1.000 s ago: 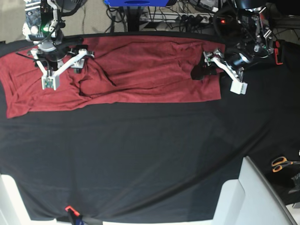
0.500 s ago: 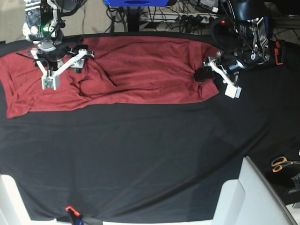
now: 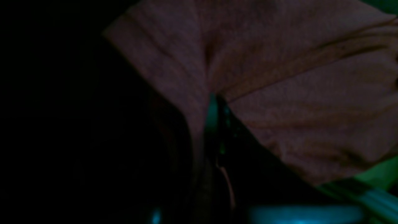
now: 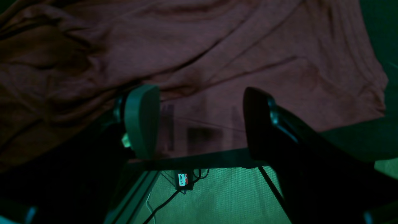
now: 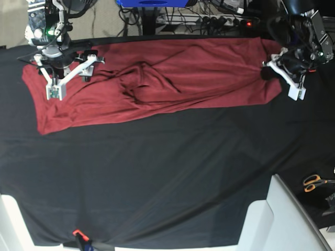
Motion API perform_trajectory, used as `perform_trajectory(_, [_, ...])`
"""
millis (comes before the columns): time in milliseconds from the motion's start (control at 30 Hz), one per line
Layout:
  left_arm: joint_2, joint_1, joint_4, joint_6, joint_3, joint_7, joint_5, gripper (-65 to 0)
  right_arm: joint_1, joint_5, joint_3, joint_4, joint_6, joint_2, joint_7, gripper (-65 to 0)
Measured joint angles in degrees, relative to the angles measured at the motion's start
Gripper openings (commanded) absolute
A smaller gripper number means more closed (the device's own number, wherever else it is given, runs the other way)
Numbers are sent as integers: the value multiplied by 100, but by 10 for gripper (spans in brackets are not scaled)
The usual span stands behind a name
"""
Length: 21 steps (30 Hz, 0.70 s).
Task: Fold the T-shirt properly
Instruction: 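Lower the left gripper onto the shirt's opposite end and grasp it, then carry the grasped end with the left gripper toward the right gripper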
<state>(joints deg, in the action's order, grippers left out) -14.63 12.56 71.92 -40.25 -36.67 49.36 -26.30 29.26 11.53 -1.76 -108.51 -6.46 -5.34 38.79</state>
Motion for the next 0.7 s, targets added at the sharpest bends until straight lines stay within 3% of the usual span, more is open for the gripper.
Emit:
perform_trajectory(167, [76,481,990,92,170,22,68,-650,-2,0,0,0,0,0,-2,-252])
perform_trajectory(367, [212,732,2173,63,1386,35,22,-650,-13,0,-9,0,0,-4,-2,-252])
perform_trajectory(433, [219,695,2389,608,1762,59,66,-650,-4,0,4,0,0,0,0,-252])
perform_trajectory(700, [232,584,2664,1534,3482,85,52,-650,0,0,4,0,0,0,11,-252])
